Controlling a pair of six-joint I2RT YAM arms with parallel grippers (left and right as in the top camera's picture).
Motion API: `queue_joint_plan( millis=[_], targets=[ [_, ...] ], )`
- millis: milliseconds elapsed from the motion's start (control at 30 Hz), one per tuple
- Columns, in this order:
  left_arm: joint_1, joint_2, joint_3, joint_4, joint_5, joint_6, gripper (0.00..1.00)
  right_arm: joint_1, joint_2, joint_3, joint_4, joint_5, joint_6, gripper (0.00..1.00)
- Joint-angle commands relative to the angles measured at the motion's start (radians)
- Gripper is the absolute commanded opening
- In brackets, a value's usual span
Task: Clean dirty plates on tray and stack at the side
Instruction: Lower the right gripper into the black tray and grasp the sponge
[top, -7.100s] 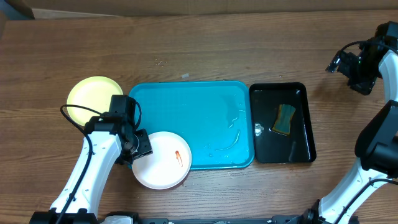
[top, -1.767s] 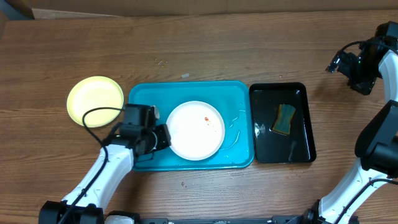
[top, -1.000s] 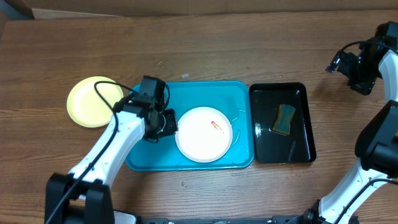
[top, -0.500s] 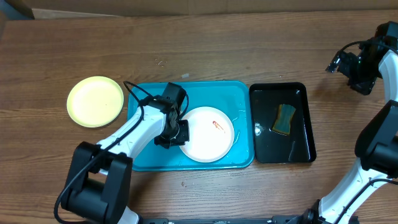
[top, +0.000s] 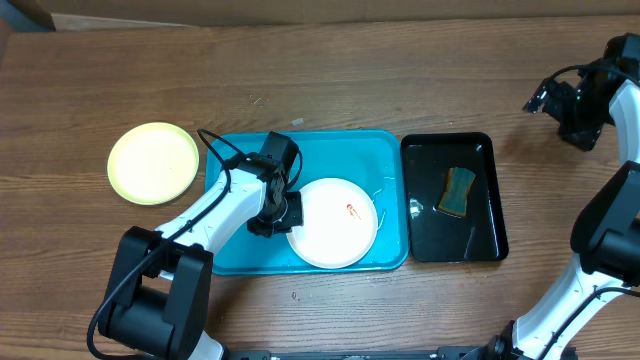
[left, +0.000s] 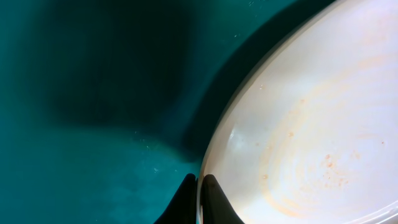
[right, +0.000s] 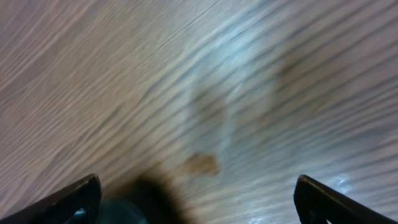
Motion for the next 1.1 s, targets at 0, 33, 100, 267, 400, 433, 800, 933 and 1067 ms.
queue_joint_plan(
  millis=[0,33,100,267,400,433,800,933,1067],
  targets=[
    [0.007,0.007,0.019,0.013,-0.014,0.015,0.05,-0.002,-0.024,0.047,-0.039,-0.19,0.029,0.98],
    [0.007,0.007,0.019,0.015,-0.014,0.015,0.06,-0.003,-0.024,0.074,-0.086,-0.225,0.031,0.89],
    [0.007,0.007,0.019,0.016,-0.014,0.015,0.07,0.0,-0.026,0.14,-0.206,-0.254,0.03,0.79],
    [0.006,0.007,0.019,0.016,-0.014,0.016,0.1,0.066,-0.082,0.227,-0.482,-0.116,0.023,0.75],
    [0.006,0.007,0.019,0.018,-0.014,0.015,0.12,0.169,-0.114,0.225,-0.608,-0.011,0.054,0.64],
    [0.006,0.007,0.019,0.02,-0.014,0.016,0.12,0.192,-0.114,0.224,-0.615,0.01,0.063,0.62],
    [0.006,0.007,0.019,0.023,-0.014,0.016,0.16,0.458,-0.115,-0.019,-0.571,0.261,0.215,0.62],
    [0.006,0.007,0.019,0.023,-0.014,0.016,0.17,0.476,-0.115,-0.133,-0.489,0.278,0.253,0.63],
    [0.006,0.007,0.019,0.023,-0.014,0.016,0.17,0.476,-0.115,-0.256,-0.351,0.308,0.264,0.62]
  ],
)
